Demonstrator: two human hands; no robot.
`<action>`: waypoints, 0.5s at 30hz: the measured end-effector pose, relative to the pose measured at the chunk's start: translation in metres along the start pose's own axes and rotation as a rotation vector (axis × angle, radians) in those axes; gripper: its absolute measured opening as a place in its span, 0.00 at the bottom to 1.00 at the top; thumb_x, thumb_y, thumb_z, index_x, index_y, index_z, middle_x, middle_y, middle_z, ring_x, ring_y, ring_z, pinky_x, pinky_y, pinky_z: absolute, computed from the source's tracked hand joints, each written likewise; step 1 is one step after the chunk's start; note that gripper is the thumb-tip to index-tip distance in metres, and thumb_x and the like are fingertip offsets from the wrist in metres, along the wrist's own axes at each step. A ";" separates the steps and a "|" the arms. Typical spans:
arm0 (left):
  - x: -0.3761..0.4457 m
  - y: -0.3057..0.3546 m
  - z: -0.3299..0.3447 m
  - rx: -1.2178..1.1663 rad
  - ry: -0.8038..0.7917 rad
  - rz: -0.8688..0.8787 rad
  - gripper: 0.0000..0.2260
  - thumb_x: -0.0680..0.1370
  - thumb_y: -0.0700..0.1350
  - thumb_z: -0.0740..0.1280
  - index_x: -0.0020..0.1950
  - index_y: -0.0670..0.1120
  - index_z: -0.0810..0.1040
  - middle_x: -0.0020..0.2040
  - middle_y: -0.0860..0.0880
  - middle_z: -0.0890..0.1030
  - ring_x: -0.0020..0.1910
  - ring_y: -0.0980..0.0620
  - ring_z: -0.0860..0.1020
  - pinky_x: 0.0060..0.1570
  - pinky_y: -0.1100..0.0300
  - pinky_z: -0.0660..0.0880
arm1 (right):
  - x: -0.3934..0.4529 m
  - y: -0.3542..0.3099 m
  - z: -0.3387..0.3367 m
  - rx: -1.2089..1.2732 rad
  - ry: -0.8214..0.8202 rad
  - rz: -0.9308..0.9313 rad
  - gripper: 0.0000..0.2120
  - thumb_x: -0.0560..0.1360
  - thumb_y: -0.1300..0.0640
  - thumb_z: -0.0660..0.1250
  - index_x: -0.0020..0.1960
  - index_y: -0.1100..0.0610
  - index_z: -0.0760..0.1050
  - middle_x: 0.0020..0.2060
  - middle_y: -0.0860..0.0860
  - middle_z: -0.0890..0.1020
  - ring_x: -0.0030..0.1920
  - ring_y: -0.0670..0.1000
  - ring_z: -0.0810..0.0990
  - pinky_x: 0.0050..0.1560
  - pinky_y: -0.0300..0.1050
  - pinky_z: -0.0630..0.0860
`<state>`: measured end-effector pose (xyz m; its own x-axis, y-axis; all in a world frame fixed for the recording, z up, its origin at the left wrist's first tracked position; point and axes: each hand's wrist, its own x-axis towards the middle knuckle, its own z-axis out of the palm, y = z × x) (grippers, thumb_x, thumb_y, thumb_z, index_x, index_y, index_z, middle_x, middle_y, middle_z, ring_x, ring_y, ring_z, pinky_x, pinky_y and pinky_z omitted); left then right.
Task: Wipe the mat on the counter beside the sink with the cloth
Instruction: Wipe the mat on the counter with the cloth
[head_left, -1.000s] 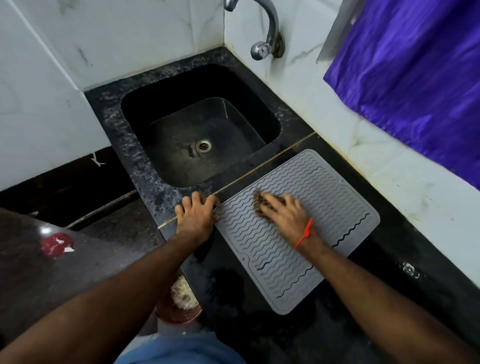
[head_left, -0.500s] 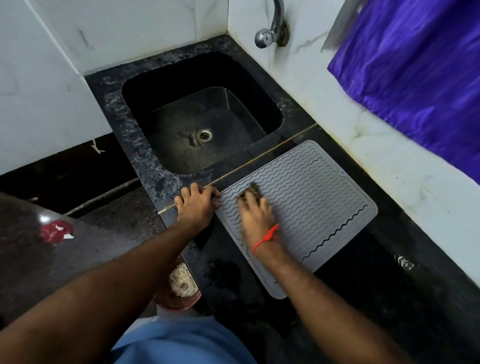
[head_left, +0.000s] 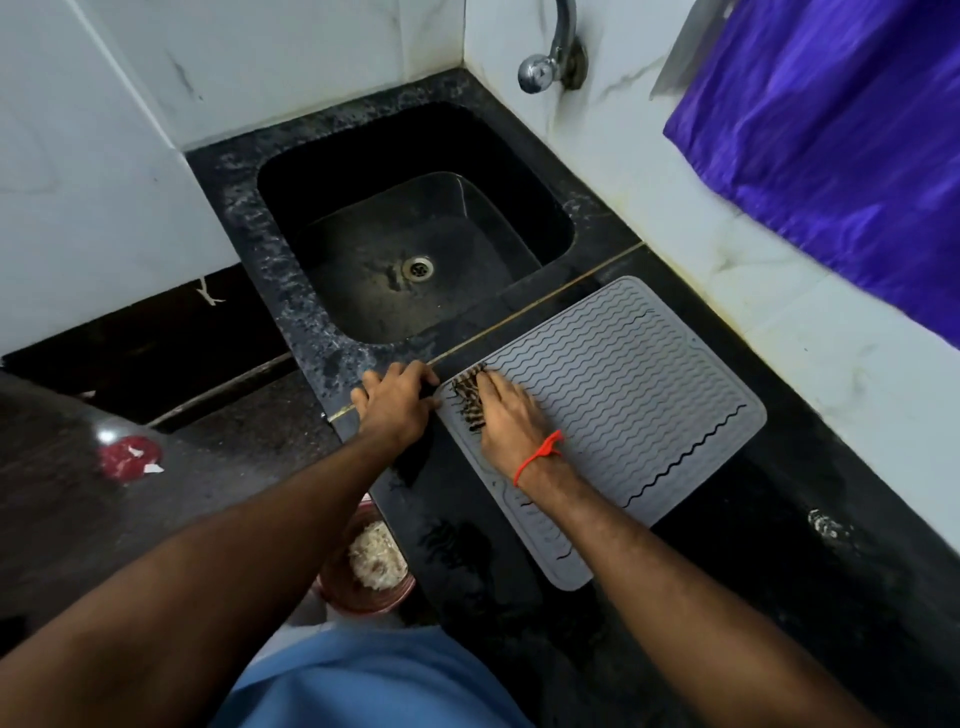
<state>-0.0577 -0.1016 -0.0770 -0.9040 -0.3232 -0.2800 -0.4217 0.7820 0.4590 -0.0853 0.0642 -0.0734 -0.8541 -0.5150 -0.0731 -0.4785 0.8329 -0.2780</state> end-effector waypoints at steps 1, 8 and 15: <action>0.000 0.000 -0.003 0.011 0.007 -0.010 0.09 0.77 0.53 0.68 0.56 0.57 0.75 0.54 0.54 0.71 0.60 0.44 0.65 0.55 0.48 0.59 | 0.003 -0.008 0.006 -0.010 0.019 0.015 0.28 0.68 0.64 0.65 0.68 0.62 0.68 0.65 0.58 0.72 0.60 0.61 0.74 0.61 0.55 0.72; 0.006 -0.003 -0.011 -0.068 -0.003 -0.089 0.09 0.76 0.41 0.64 0.49 0.56 0.76 0.55 0.48 0.78 0.59 0.42 0.68 0.56 0.47 0.62 | 0.006 -0.031 0.003 0.104 -0.134 -0.220 0.21 0.69 0.64 0.61 0.61 0.57 0.76 0.61 0.54 0.78 0.57 0.60 0.75 0.59 0.51 0.72; 0.010 -0.011 -0.021 -0.093 0.129 -0.091 0.13 0.78 0.39 0.61 0.58 0.53 0.76 0.61 0.45 0.73 0.63 0.40 0.67 0.61 0.43 0.61 | 0.013 -0.021 -0.002 0.114 -0.122 -0.253 0.23 0.68 0.67 0.62 0.62 0.57 0.77 0.63 0.54 0.77 0.58 0.60 0.74 0.62 0.51 0.70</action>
<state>-0.0636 -0.1250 -0.0673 -0.8609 -0.4605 -0.2162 -0.5013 0.6959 0.5142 -0.0870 0.0402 -0.0661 -0.6764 -0.7298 -0.0998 -0.6412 0.6501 -0.4077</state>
